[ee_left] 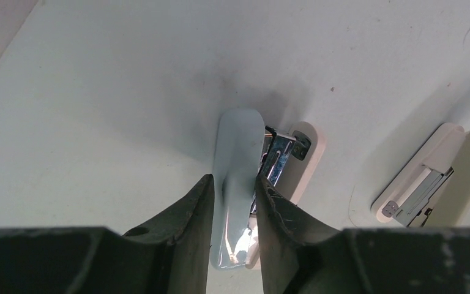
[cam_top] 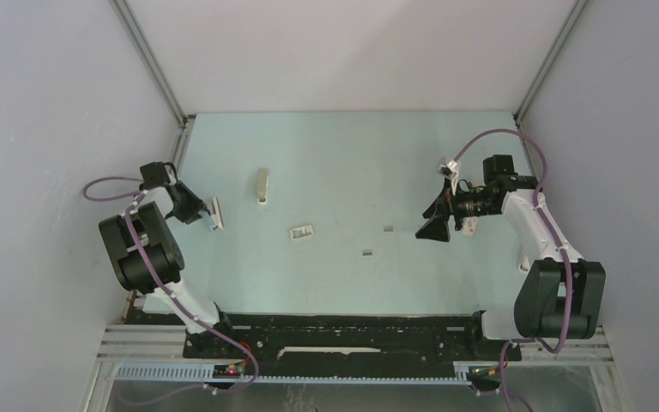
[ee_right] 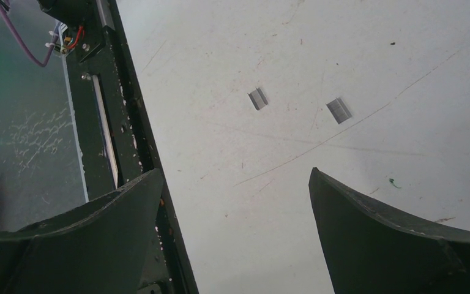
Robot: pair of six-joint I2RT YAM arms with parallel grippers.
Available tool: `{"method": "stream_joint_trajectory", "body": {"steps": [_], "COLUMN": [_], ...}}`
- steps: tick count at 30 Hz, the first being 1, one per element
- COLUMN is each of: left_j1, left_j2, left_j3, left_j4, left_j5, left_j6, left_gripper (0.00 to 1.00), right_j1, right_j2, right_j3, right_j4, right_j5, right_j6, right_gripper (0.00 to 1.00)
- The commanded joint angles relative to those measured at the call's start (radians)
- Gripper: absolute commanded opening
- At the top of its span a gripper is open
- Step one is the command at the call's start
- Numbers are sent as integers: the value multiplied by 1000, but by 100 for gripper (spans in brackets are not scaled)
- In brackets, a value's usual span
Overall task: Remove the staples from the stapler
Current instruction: Pick up the stapler from the center of the board.
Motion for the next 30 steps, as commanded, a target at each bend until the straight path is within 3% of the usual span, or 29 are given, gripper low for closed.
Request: {"method": "stream_joint_trajectory", "body": {"steps": [1,16,30], "left_j1": [-12,-41,-177], "left_j2": [23,-56,-273], "left_j3": [52,-40,-267], "left_j4": [-16,20,74], "left_j5": [-14,5,44], "left_j6": [44,51,-38], "left_gripper": [35,19,17], "right_j1": [6,6,44], "right_j2": [1,-1,18], "right_j3": [10,10,10], "right_j4": [-7,-15,-15], "right_j5": [-35,-38,-62], "right_j6": [-18,-27,-20], "right_gripper": [100,100,100]}}
